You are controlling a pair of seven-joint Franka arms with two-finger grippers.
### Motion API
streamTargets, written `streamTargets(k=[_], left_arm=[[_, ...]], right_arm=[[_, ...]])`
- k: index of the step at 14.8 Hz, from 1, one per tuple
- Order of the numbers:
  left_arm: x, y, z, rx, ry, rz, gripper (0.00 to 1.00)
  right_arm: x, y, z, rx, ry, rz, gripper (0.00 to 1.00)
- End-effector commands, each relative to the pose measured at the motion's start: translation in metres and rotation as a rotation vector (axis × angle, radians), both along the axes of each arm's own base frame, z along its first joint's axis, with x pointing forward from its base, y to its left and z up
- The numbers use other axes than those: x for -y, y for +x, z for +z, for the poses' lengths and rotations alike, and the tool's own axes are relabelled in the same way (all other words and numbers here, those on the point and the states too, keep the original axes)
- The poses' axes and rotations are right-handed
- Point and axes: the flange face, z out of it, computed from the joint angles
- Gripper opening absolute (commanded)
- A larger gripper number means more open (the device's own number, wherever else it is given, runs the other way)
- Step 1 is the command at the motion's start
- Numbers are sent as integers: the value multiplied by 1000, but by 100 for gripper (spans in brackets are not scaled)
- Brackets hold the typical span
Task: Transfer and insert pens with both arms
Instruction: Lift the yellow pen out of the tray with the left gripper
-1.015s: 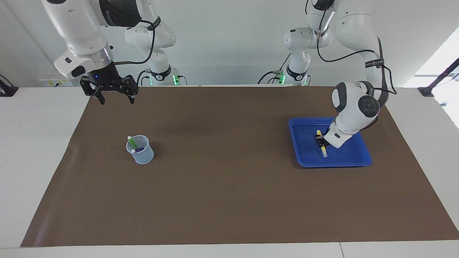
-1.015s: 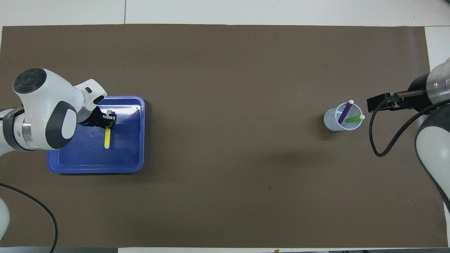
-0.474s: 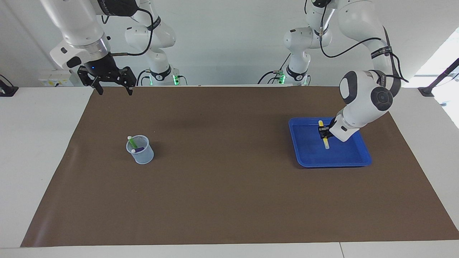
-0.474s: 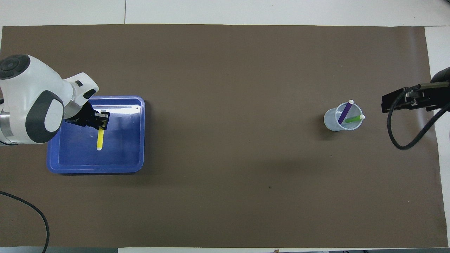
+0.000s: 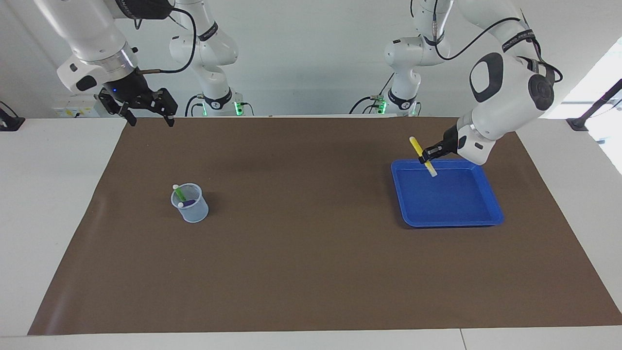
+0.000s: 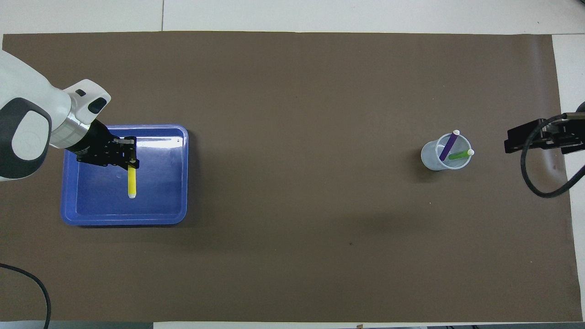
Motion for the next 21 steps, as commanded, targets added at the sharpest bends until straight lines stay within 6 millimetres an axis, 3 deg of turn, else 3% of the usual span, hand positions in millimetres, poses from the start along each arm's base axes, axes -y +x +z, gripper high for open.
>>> streamTargets(k=[1,5,8,12,17,21], left_arm=[[31,-23,39,-96,-71,253,0],[93,-51,74,-263,-150,539,0],[127,-62,89,-401,-216,756,0],[177,-99,81,-517,-308,913,0],[201,-156,51,-614,-436,1028,0],[212,-171,45,-630,-493,1102,0]], right_arm=[[-4,-12,-4,7,5,6,100],[-5,-9,-3,23,-13,58,100],[-6,-7,-1,33,-30,81,100],[-34,-4,6,76,28,100,100],[-101,-4,23,134,314,-2,100],[-157,-7,32,167,432,-79,100]])
